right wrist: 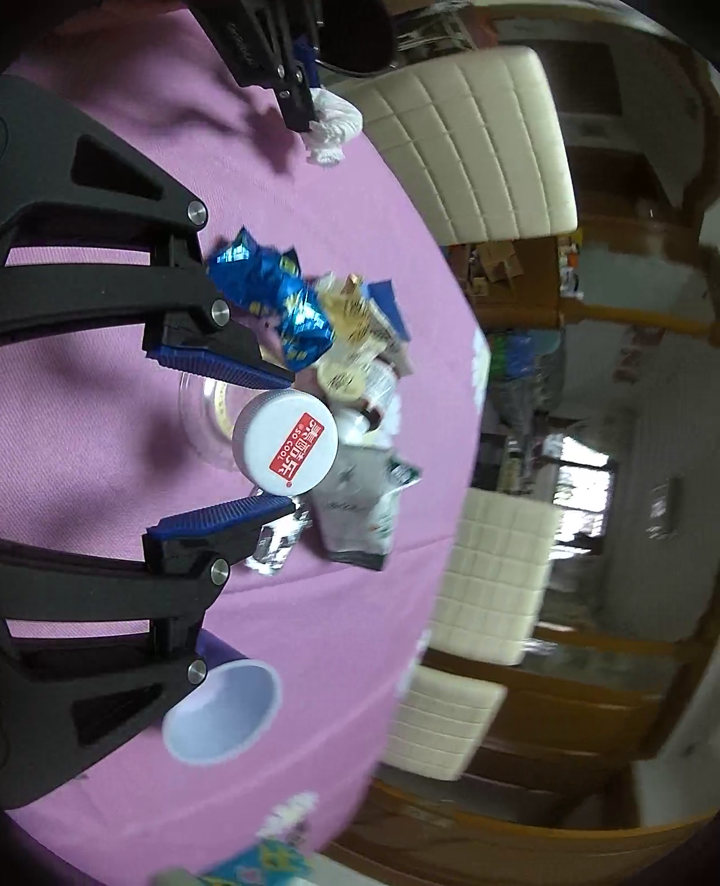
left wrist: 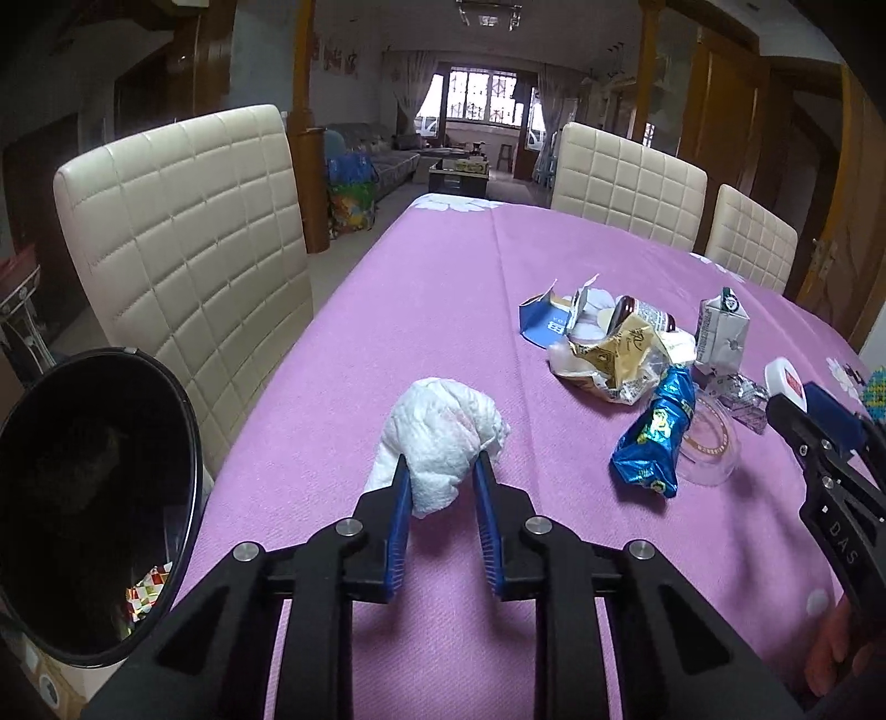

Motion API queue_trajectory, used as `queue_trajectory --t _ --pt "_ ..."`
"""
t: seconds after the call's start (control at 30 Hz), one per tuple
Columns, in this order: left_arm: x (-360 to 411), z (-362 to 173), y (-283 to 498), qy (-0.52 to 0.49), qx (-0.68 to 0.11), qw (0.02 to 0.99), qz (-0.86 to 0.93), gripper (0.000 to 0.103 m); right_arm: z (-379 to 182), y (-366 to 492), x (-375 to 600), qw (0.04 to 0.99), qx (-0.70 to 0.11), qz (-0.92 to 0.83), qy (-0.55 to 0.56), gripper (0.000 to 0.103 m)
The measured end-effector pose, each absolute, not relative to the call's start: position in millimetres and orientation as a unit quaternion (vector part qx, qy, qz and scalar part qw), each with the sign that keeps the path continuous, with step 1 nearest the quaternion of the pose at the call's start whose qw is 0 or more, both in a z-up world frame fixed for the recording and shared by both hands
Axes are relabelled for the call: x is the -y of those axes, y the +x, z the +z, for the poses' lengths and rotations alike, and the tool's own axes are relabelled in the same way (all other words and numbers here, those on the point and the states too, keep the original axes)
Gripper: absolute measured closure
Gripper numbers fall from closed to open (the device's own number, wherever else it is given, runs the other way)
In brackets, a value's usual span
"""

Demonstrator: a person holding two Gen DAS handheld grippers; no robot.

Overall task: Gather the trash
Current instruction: 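Carry the tissue over the bin and open the left tool while the right tool holds the cap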

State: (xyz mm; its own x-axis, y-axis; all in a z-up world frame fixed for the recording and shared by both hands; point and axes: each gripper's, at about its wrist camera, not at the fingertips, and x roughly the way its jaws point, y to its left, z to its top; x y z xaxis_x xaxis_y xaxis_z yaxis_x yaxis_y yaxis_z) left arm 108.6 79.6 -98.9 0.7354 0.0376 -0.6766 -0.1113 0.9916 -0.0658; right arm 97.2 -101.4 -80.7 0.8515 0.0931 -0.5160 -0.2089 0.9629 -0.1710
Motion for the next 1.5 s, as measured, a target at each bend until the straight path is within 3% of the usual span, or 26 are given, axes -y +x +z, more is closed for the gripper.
queue_trajectory --t 0.4,1.5 --pt "-68 -82 71 0.025 -0.284 0.956 0.072 0.081 -80 92 97 0.956 -0.262 0.083 -0.103 0.061" --pt "-109 -66 44 0.004 -0.254 0.959 0.126 0.081 -63 63 17 0.952 -0.218 0.170 -0.134 0.061"
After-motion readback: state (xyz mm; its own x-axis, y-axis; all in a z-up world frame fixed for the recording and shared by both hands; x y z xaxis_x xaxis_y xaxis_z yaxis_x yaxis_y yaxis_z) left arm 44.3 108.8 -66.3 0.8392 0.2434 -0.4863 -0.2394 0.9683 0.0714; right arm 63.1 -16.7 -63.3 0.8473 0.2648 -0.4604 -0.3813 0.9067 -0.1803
